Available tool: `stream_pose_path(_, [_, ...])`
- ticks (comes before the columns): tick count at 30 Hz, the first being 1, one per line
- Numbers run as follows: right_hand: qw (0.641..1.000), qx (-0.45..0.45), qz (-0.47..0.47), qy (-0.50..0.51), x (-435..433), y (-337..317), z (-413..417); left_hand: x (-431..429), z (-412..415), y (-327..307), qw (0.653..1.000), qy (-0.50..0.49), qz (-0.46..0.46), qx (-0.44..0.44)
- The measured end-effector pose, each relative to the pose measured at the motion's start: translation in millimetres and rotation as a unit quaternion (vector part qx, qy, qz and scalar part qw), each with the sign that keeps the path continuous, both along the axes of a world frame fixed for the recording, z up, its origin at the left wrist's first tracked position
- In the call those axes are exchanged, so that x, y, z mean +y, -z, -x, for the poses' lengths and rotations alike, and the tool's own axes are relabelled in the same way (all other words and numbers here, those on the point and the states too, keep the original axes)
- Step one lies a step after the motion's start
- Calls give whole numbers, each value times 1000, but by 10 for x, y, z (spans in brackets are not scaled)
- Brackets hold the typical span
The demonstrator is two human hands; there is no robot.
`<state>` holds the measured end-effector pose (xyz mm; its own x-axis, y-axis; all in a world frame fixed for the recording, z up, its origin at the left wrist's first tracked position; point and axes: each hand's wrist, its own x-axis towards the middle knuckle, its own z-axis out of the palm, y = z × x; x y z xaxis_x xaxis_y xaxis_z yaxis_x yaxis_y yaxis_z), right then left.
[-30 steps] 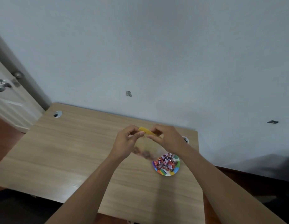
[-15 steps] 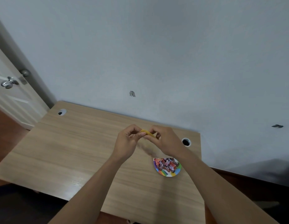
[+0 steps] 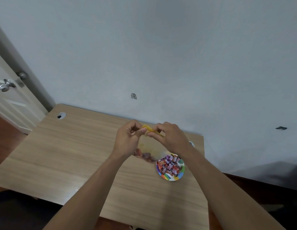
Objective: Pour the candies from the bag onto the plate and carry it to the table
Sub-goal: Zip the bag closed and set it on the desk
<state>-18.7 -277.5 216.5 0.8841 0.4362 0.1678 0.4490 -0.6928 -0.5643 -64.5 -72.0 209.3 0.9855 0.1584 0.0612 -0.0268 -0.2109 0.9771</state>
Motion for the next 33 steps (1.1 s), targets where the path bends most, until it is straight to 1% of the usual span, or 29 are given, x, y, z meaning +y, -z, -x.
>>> stream_pose_path(6, [1000,-3,7,5,-35,23,1,85,-4,-93,999,-40,6,-3])
stream_pose_path(13, [1000,13,-9,15,-100,79,18,236,-17,-116,995,-97,19,-21])
stream_pose_path(19, [999,13,21,30,-197,146,-9,431,-72,-71,992,-116,33,-26])
stream_pose_path(25, [999,22,32,31,-260,196,-3,586,-126,109,987,-143,69,-18])
stream_pose_path(30, [998,25,48,13,-266,286,27,655,-92,261,987,-144,77,4])
stream_pose_path(33, [994,37,104,3,-240,375,29,699,-40,385,987,-139,80,32])
